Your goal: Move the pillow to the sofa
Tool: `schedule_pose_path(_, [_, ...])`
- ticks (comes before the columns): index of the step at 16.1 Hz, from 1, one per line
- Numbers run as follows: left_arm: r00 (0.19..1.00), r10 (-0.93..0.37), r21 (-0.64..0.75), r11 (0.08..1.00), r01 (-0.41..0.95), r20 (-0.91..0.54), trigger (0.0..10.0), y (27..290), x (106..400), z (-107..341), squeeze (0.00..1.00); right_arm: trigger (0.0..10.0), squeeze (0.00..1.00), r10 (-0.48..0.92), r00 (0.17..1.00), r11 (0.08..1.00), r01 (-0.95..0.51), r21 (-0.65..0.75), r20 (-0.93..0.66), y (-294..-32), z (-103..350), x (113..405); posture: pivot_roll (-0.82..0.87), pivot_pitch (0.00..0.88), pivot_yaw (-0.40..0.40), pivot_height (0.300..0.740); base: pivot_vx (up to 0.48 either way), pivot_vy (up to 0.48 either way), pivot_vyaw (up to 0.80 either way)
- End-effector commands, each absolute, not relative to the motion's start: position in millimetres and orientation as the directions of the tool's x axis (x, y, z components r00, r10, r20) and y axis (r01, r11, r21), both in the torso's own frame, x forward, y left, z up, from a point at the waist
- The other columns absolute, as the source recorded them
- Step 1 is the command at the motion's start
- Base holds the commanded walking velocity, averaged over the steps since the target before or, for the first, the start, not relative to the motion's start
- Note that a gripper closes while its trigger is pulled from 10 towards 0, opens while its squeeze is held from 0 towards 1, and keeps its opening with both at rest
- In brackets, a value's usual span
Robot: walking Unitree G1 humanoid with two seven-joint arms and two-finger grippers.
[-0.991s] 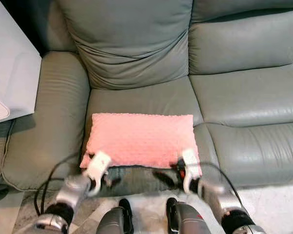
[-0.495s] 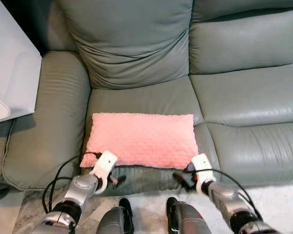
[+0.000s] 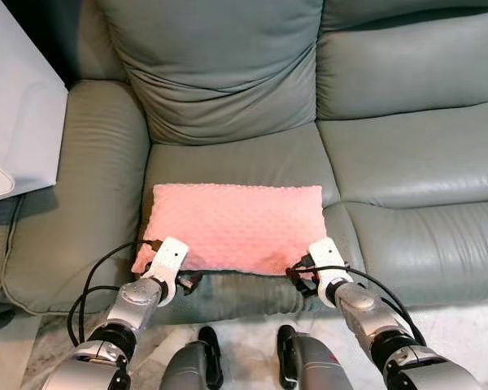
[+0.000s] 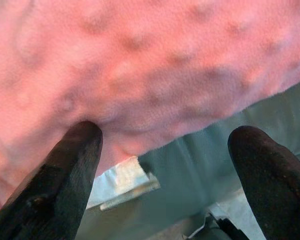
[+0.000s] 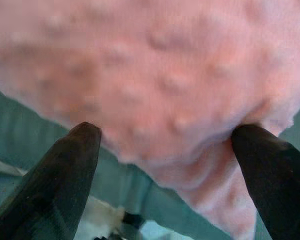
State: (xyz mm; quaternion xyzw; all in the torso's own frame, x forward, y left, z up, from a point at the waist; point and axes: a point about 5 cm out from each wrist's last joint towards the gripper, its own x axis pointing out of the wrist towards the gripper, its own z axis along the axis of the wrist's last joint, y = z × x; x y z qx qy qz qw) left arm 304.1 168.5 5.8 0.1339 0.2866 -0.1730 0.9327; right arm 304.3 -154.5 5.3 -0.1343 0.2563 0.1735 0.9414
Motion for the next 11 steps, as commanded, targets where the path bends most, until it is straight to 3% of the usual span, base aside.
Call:
schedule_pose_path(1, [0.762,-0.199,0.160,0.916,0.368,-0.616,10.0,180.0,293.0,-5.1,0.00,10.0,0.00,0.249,0.778,0.892,-0.416,-0.177,-0.576,-152.8,-5.3,295.3,0.04,0.350,0.095,0.740,0.000,0.000,0.00])
schedule_pose_path(11, [0.809,-0.134,0.173,0.945,0.279,-0.572,10.0,179.8,300.0,0.6,0.00,10.0,0.00,0.076,0.857,0.821,-0.343,-0.456,-0.509,-167.9,13.5,314.8,0.05,0.348,0.088,0.740,0.000,0.000,0.00])
